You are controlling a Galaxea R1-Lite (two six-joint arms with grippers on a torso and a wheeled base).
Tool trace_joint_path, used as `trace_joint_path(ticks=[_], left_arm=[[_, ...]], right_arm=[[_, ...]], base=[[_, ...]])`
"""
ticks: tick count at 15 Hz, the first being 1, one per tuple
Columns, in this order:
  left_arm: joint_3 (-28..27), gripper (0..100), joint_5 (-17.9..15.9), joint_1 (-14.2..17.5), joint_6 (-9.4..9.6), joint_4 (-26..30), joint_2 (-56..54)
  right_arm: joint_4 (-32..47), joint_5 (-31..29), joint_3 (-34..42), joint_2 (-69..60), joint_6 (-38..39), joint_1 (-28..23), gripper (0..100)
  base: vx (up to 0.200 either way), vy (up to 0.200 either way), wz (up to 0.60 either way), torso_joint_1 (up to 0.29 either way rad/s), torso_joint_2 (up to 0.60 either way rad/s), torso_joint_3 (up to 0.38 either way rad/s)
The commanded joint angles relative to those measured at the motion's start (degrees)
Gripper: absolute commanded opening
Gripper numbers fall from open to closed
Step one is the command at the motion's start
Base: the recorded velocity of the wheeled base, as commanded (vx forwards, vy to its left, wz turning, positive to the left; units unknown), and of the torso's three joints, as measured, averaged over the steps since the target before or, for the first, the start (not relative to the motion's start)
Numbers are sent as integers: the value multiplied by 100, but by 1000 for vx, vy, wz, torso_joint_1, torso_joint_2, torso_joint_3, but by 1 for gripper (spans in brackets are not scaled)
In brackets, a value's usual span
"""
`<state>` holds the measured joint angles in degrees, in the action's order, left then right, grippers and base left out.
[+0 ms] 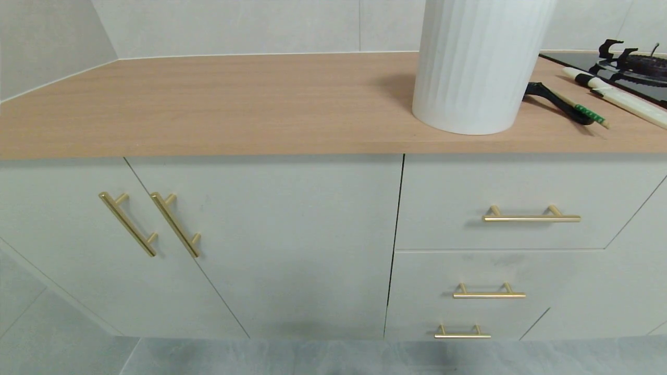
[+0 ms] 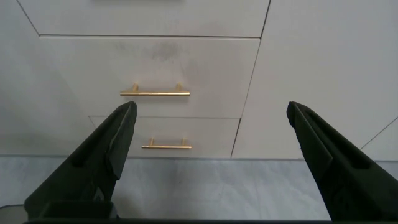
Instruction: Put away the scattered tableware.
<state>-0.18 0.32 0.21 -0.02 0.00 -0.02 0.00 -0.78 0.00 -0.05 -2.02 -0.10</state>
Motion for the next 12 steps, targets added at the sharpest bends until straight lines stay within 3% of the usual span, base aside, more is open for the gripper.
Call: trace_joint_path(ticks=[1, 4, 8, 9, 10, 12], left_arm=[[1, 100, 3, 6, 2, 0, 2], [1, 100, 3, 6, 2, 0, 2], [1, 100, 3, 6, 2, 0, 2], [1, 100, 3, 6, 2, 0, 2], [1, 100, 3, 6, 2, 0, 2], [1, 100, 3, 6, 2, 0, 2]], right_arm=[[-9, 34, -26, 22, -272, 1, 100], [35, 491, -1046, 717, -61, 89, 100], [141, 1177, -1354, 3635, -553, 432, 100], [141, 1177, -1354, 3635, -553, 432, 100], [105, 1124, -1811, 5384, -518, 871, 100], [62, 1115, -2355, 6852, -492, 906, 100]], base=[[0, 0, 0, 0, 0, 0], [0, 0, 0, 0, 0, 0], [0, 0, 0, 0, 0, 0], [0, 0, 0, 0, 0, 0], [0, 0, 0, 0, 0, 0], [0, 0, 0, 0, 0, 0]])
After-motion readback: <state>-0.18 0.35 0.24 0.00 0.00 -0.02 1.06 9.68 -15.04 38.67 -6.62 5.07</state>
